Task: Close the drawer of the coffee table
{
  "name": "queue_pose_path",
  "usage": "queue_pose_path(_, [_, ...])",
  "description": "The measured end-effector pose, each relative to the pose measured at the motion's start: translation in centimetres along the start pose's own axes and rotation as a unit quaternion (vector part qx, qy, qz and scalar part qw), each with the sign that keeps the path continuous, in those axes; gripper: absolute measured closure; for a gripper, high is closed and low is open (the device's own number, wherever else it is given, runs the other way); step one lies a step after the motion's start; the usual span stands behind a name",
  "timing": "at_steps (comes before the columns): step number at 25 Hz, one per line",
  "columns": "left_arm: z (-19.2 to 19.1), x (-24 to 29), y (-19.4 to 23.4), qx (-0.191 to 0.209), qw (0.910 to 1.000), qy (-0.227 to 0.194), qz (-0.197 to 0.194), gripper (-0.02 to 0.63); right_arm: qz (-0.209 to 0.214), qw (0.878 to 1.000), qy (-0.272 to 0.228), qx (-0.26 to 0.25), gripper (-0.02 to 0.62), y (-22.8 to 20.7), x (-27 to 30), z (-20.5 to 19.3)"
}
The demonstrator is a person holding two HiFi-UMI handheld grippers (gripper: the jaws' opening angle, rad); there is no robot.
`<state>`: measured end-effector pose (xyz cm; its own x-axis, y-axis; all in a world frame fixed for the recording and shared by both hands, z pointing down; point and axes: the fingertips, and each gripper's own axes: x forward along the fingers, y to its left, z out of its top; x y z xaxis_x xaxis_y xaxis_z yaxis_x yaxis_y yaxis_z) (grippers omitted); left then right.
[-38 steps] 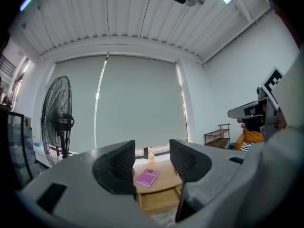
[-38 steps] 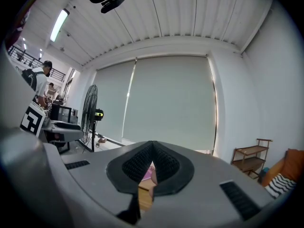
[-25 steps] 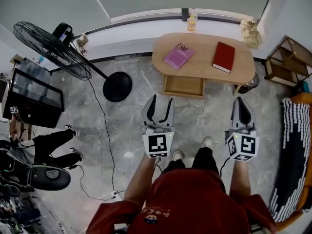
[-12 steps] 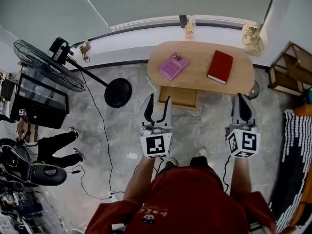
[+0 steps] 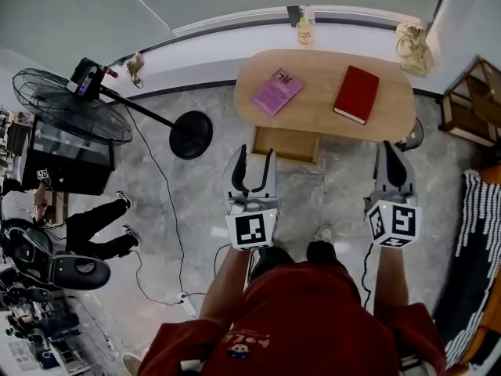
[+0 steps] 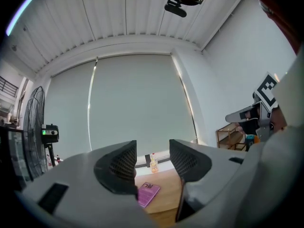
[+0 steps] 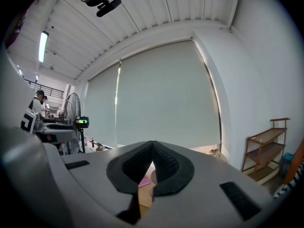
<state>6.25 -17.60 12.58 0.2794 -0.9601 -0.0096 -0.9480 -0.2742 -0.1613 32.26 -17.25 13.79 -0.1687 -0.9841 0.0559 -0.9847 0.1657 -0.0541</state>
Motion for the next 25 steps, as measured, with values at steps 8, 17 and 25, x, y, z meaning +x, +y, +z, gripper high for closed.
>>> queue_pose_path(8, [-1.4, -0.7, 3.7, 0.005, 0.9996, -0.021, -0.019, 0.396, -0.004, 1.0, -0.01, -0.02, 0.598, 4.9, 0.5, 0.1])
queue_pose_path(17, [-1.7, -2.4, 10.4, -0.011, 0.9995, -0.025, -0.014, 0.396, -0.015, 1.0, -0.012, -0.012, 0.598, 11.1, 1.3, 0.6])
queue_pose_path(25, [-4.7, -2.8, 11.3, -0.025, 0.9995, 0.0, -0.018, 0.396, -0.001, 1.0, 0.008, -0.012, 0.598, 13.4, 2.1, -1.6])
